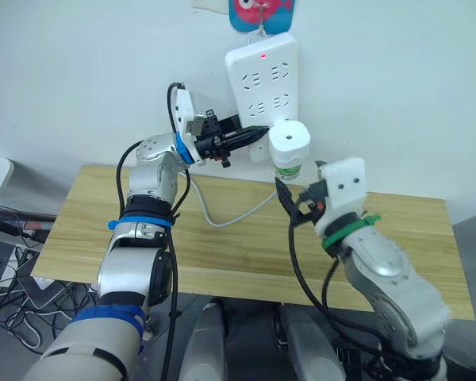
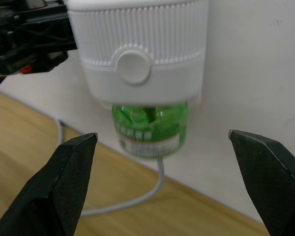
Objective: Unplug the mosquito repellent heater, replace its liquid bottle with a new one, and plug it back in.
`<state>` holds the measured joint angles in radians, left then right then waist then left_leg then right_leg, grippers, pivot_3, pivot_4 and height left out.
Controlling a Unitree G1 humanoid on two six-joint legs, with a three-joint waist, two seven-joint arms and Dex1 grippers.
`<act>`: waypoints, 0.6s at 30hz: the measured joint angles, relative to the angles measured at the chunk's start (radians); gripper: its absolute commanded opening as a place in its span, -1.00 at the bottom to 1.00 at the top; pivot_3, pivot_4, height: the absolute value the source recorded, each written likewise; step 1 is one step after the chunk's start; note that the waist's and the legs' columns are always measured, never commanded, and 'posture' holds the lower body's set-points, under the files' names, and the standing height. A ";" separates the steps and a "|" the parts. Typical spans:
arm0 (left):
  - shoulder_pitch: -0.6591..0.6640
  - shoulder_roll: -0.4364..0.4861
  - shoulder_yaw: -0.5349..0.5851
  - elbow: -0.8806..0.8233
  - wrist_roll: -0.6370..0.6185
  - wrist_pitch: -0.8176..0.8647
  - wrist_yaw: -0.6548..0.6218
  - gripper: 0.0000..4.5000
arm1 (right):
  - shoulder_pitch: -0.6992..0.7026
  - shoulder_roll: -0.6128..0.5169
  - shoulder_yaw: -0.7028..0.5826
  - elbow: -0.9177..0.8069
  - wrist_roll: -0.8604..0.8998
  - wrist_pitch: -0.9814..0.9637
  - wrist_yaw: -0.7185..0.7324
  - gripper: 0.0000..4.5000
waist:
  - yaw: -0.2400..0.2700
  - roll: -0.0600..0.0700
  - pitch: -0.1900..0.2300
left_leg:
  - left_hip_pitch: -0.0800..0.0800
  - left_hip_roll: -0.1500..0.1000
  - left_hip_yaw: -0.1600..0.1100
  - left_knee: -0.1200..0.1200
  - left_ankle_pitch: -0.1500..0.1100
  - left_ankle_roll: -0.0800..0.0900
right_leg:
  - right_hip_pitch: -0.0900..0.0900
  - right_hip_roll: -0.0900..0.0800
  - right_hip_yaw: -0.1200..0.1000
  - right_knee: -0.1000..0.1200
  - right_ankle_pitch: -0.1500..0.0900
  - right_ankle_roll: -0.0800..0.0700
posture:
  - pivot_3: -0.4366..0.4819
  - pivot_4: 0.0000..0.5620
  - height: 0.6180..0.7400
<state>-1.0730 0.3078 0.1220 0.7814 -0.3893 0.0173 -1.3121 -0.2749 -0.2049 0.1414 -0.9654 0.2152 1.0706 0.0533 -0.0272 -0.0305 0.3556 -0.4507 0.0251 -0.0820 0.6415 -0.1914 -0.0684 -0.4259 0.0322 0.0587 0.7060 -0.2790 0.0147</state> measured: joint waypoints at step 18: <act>0.074 0.142 0.004 0.053 0.073 -0.048 0.028 1.00 | -0.027 -0.281 -0.226 -0.033 0.517 -0.014 0.094 0.76 | -0.016 0.000 0.000 | 0.007 0.003 0.003 0.001 0.000 0.000 | 0.001 0.003 0.004 0.007 -0.002 0.004 | 0.30 0.17 1.00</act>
<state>-0.9989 0.4494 0.1261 0.8348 -0.3168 -0.0311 -1.2842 -0.3022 -0.4856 -0.0849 -0.9987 0.7320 1.0568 0.1475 -0.0436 -0.0308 0.3557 -0.4442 0.0283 -0.0793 0.6425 -0.1910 -0.0684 -0.4247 0.0349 0.0625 0.7133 -0.2813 0.0187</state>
